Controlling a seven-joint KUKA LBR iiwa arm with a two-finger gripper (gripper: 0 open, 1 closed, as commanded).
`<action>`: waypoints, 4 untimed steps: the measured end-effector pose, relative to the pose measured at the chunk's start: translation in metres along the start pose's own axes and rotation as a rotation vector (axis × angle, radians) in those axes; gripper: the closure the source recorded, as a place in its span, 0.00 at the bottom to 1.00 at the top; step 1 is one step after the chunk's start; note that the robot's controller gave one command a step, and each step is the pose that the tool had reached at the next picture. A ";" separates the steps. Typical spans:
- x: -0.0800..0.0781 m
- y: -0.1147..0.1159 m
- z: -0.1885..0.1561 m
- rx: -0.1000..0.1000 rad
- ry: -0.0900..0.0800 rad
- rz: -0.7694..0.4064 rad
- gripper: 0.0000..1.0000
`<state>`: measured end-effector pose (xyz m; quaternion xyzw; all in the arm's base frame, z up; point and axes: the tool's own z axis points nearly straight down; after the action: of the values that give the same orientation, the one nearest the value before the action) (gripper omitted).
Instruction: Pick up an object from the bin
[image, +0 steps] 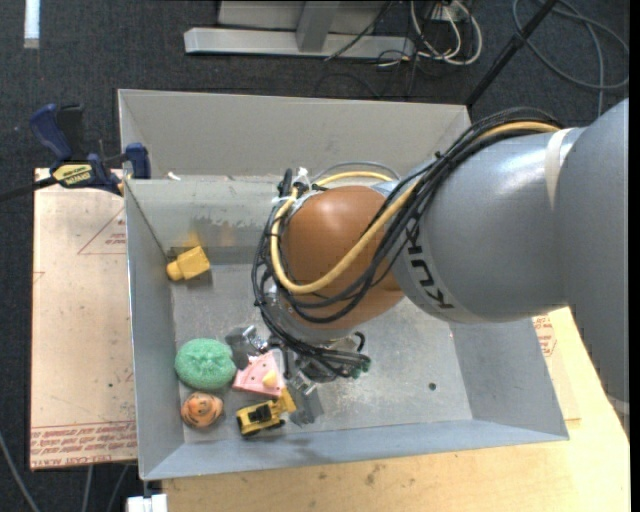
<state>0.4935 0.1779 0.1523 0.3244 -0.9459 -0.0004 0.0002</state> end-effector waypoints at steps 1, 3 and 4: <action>-0.021 -0.004 0.015 0.001 -0.003 -0.219 0.00; -0.038 0.007 0.064 0.000 -0.003 -0.751 1.00; -0.038 0.008 0.064 0.000 -0.002 -0.751 1.00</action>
Offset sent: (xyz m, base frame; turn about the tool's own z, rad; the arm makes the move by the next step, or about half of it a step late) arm 0.0033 0.0138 -0.0580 -0.3880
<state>0.5186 0.2070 0.0886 0.6488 -0.7609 -0.0010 -0.0010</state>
